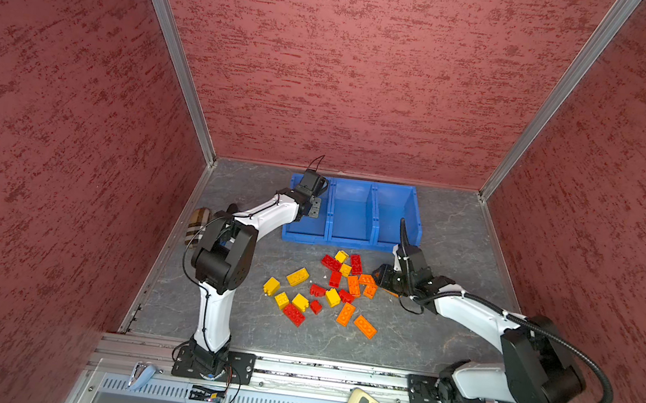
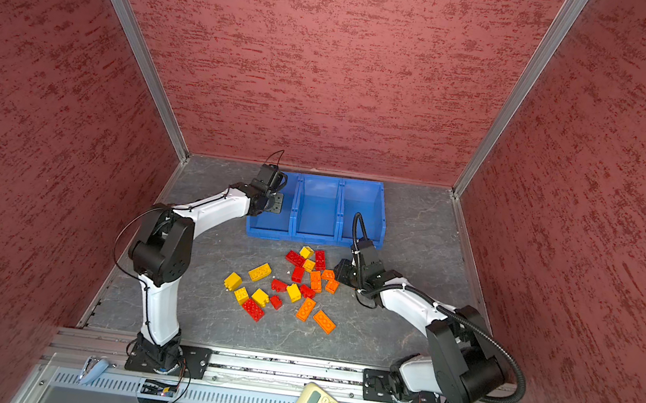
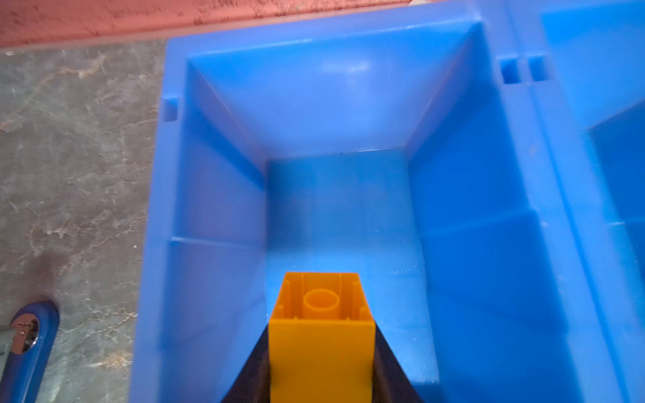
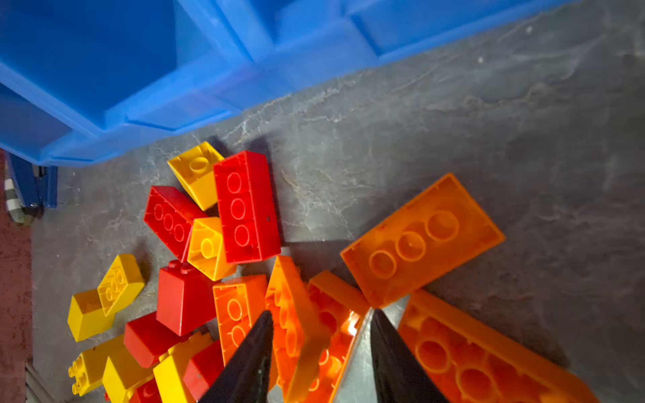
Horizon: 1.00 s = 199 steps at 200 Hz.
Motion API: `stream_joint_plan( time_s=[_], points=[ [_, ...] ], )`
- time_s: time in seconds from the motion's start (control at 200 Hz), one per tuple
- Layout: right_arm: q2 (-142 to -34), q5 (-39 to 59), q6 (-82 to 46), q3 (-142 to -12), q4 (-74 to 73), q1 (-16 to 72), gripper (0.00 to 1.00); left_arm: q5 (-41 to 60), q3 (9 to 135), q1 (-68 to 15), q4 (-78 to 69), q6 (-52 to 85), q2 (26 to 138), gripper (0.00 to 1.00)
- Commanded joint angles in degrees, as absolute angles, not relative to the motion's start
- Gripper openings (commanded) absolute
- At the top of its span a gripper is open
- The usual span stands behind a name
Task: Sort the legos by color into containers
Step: 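Drop the yellow brick into the bin compartment nearest the left gripper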
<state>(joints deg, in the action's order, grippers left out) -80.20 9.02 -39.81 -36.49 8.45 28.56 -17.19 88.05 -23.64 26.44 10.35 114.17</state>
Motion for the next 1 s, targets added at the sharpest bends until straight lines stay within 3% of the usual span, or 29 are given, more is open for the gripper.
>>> stream_joint_plan(
  time_s=[0.0, 0.085, 0.416, 0.451, 0.681, 0.837, 0.992],
  points=[
    [-80.2, 10.4, -41.4, -38.4, 9.6, 29.0, 0.43, -17.4, 89.8, -24.2, 29.9, 13.0, 112.7, 0.49],
    [-79.8, 10.4, -41.6, -37.9, 9.3, 29.1, 0.40, -15.6, 87.5, -24.8, 28.2, 12.9, 109.8, 0.61],
    [-80.7, 11.3, -40.9, -38.2, 7.9, 29.4, 0.26, -12.8, 79.8, -25.6, 27.9, 15.2, 97.5, 0.91],
    [-80.8, 11.6, -40.7, -38.3, 7.7, 29.4, 0.22, -12.6, 78.0, -25.6, 26.8, 15.6, 96.0, 1.00],
    [-78.2, 11.9, -40.4, -38.1, 5.6, 29.4, 0.08, -13.5, 69.7, -26.4, 22.7, 17.5, 89.4, 0.99],
    [-73.9, 7.2, -38.6, -38.8, 0.1, 29.5, 0.06, -14.8, 66.1, -26.4, 21.5, 19.1, 87.1, 0.99],
    [-79.2, 4.2, -34.3, -45.2, -3.2, 29.5, 0.06, -14.8, 65.1, -26.4, 21.1, 19.3, 85.4, 0.99]
  ],
)
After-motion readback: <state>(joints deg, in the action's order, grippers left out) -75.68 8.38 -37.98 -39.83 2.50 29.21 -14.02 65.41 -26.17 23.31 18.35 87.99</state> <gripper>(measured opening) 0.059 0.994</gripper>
